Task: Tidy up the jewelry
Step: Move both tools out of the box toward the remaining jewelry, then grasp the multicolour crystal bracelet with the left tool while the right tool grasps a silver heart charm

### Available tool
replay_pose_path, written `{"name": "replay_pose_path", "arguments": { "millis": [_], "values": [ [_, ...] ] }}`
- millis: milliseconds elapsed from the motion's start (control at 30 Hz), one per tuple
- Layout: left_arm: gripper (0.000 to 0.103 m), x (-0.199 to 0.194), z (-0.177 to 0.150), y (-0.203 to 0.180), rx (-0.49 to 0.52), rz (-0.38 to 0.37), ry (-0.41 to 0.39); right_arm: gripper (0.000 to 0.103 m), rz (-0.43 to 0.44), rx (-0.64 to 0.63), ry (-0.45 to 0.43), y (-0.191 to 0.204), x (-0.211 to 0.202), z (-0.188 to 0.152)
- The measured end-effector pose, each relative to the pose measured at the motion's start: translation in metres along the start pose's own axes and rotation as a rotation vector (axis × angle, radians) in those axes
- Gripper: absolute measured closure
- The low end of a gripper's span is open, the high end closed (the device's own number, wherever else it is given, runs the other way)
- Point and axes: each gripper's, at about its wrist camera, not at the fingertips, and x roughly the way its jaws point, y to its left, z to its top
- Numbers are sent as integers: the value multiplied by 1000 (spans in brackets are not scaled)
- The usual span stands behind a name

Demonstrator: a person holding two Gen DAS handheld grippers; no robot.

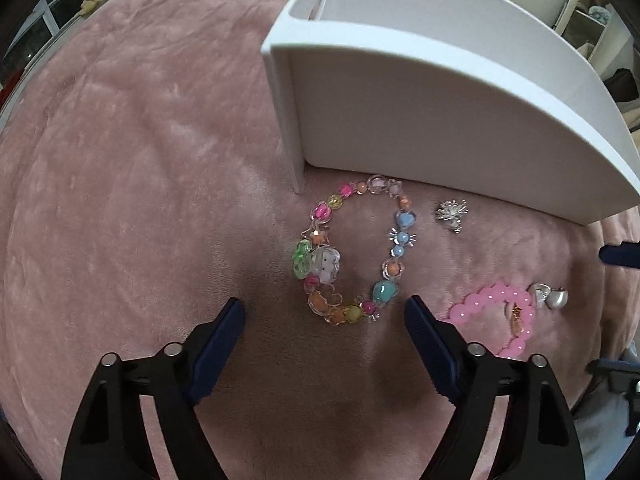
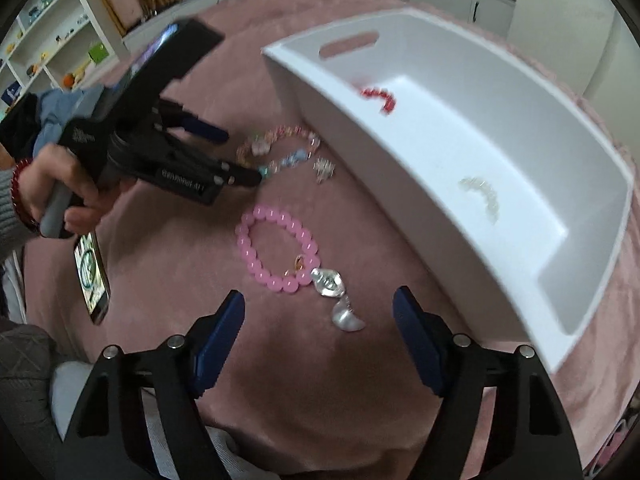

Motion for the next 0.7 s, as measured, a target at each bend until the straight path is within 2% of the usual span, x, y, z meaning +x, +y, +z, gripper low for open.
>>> {"name": "replay_pose_path", "arguments": {
  "millis": [133,200,267,333,367,400,433,567,700],
  "values": [
    [29,3,1,-1,16,25,3,40,-15,-17,66,2,25,-4],
    [35,8,0,-9,21,36,5,54,-43,-23,105,1,39,-5],
    [40,10,1,-10,19,46,10,58,-49,-12,113,-3,42,-6],
    [49,11,2,-11,23,50,11,68,-44,6,105,-7,41,-7],
    [59,11,2,-13,32,54,12,79,-37,11,104,-9,40,-8],
    [65,11,3,-17,46,59,15,86,-27,11,103,-10,40,-9],
    [68,11,3,-19,56,63,16,86,-22,10,98,-10,38,-11],
    [89,9,2,-28,63,56,18,87,-20,23,67,-11,27,-15],
    [89,-3,-2,-27,47,33,5,87,0,36,25,-11,10,-16]
  ]
}}
